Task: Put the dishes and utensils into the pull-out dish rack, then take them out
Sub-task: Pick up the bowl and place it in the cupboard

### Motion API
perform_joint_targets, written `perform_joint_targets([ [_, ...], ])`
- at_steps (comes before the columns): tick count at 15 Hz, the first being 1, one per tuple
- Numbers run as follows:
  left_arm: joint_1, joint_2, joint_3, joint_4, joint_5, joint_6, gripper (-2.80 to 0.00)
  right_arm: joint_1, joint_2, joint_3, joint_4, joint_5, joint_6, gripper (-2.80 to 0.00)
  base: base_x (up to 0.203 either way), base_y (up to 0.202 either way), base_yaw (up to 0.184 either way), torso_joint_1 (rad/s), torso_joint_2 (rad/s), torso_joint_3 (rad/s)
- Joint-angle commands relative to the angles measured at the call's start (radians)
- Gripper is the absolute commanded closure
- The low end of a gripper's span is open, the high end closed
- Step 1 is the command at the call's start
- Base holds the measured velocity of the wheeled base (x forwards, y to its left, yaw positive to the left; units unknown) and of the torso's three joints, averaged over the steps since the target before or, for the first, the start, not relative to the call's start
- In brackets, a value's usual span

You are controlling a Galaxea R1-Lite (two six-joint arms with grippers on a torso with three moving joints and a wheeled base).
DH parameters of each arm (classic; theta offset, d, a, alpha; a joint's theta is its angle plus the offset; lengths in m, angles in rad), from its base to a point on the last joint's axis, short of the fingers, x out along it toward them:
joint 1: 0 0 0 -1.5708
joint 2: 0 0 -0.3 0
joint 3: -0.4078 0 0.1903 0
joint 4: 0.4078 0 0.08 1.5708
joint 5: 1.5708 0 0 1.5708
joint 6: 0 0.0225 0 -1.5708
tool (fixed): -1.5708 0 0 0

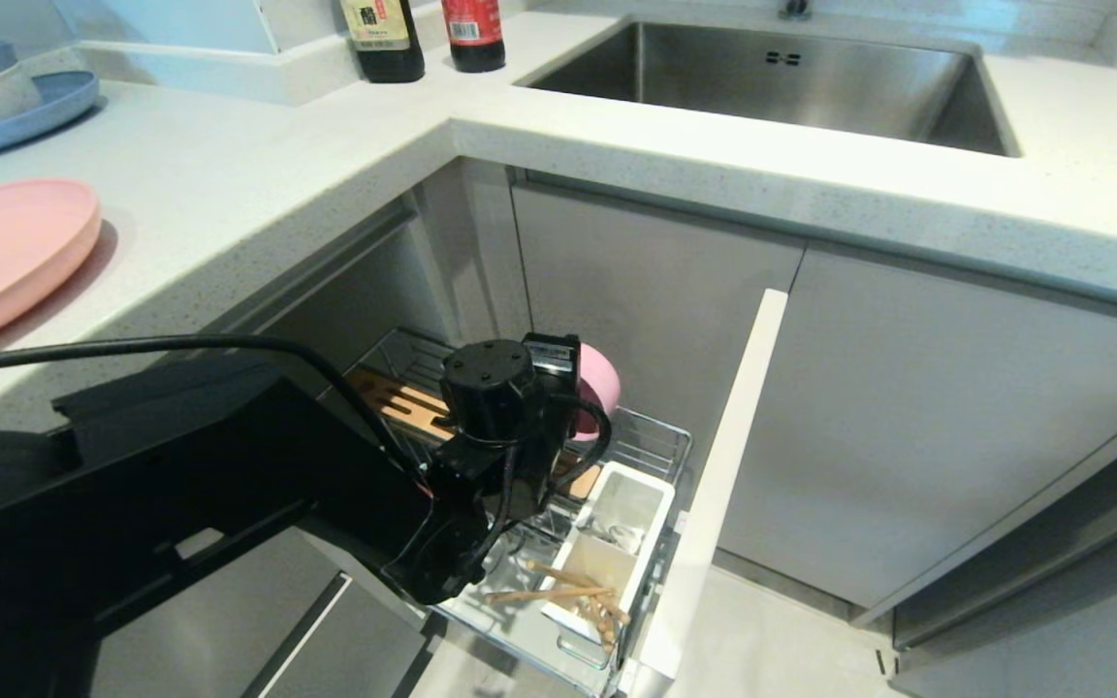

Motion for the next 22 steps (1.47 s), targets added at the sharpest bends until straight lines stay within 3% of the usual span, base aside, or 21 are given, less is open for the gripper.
perform_joint_targets([
  [1, -0.001, 0.006, 0.002, 0.005, 0.003, -0.009, 0.0, 0.0, 0.0, 0.002, -0.001, 0.0, 0.0, 0.0, 0.0, 0.0, 0.0, 0.0, 0.0, 0.0],
  [10, -0.002, 0.005, 0.006, 0.052, 0.006, -0.029, 0.0, 0.0, 0.0, 0.002, -0.001, 0.0, 0.0, 0.0, 0.0, 0.0, 0.0, 0.0, 0.0, 0.0],
  [11, -0.003, 0.003, 0.006, 0.052, 0.006, -0.028, -0.71, 0.0, 0.0, 0.002, 0.0, 0.0, 0.0, 0.0, 0.0, 0.0, 0.0, 0.0, 0.0, 0.0],
  [12, -0.003, -0.001, 0.006, 0.054, 0.007, -0.026, -2.8, 0.0, 0.0, 0.002, -0.001, 0.001, 0.0, 0.0, 0.0, 0.0, 0.0, 0.0, 0.0, 0.0],
  [22, -0.054, -0.21, 0.034, 0.349, 0.079, -0.026, -2.8, 0.0, 0.0, 0.002, -0.001, 0.0, 0.0, 0.0, 0.0, 0.0, 0.0, 0.0, 0.0, 0.0],
])
